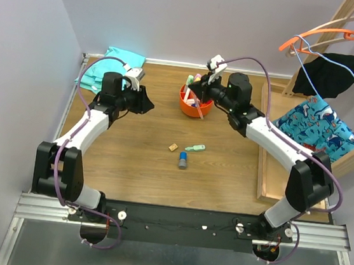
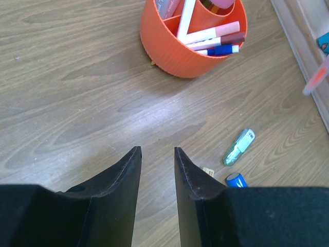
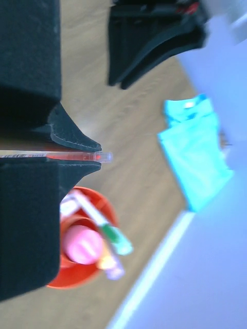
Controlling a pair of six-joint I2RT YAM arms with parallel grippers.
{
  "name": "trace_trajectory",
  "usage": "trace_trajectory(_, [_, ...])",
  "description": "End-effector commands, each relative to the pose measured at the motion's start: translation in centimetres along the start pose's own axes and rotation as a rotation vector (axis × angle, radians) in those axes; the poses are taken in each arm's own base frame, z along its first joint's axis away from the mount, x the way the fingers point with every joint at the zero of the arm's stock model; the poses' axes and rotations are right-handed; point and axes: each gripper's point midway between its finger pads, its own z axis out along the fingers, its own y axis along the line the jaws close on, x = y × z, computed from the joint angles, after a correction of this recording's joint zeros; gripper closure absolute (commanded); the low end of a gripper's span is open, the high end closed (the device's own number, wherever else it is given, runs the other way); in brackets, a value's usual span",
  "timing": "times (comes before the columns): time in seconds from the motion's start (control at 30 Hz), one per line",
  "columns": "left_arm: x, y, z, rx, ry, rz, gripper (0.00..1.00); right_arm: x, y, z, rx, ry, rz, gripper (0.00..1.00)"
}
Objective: Sort the stationery into containers
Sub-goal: Pick up the pen from the center of the board, then place the pen in the storage box.
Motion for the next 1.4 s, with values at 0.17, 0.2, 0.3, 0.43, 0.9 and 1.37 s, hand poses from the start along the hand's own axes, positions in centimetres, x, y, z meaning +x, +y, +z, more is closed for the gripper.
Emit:
trace_trajectory(0.17, [0.2, 1.0, 0.4, -0.011, 0.122, 0.043, 0.59, -6.5, -1.8, 3.8, 0.058, -0.434, -0.125, 0.99])
trace_trajectory(0.2, [0.3, 1.2, 0.5, -0.014, 0.136, 0.056, 0.6, -5.5, -2.0, 4.5, 0.06, -0.433, -0.122, 0.99])
trace_trajectory(0.3, [0.2, 1.5, 0.7, -0.022, 0.148, 0.072, 0.6, -5.9, -2.4, 4.9, 0.07, -0.502, -0.131, 0.99])
trace_trajectory(0.43, [0.2, 2.1, 1.0, -0.032, 0.17, 0.083, 0.6, -4.2, -3.0, 6.0, 0.083, -0.556, -0.145, 0.99])
trace_trajectory(0.9, [1.0, 4.0, 2.3, -0.072, 0.221, 0.112, 0.6, 2.2, -4.2, 7.1, 0.13, -0.521, -0.119, 0.99])
trace_trajectory(1.37, [1.3, 3.8, 3.3, -0.044, 0.214, 0.076, 0.6, 5.8, -4.6, 7.6, 0.15, -0.432, -0.113, 0.99])
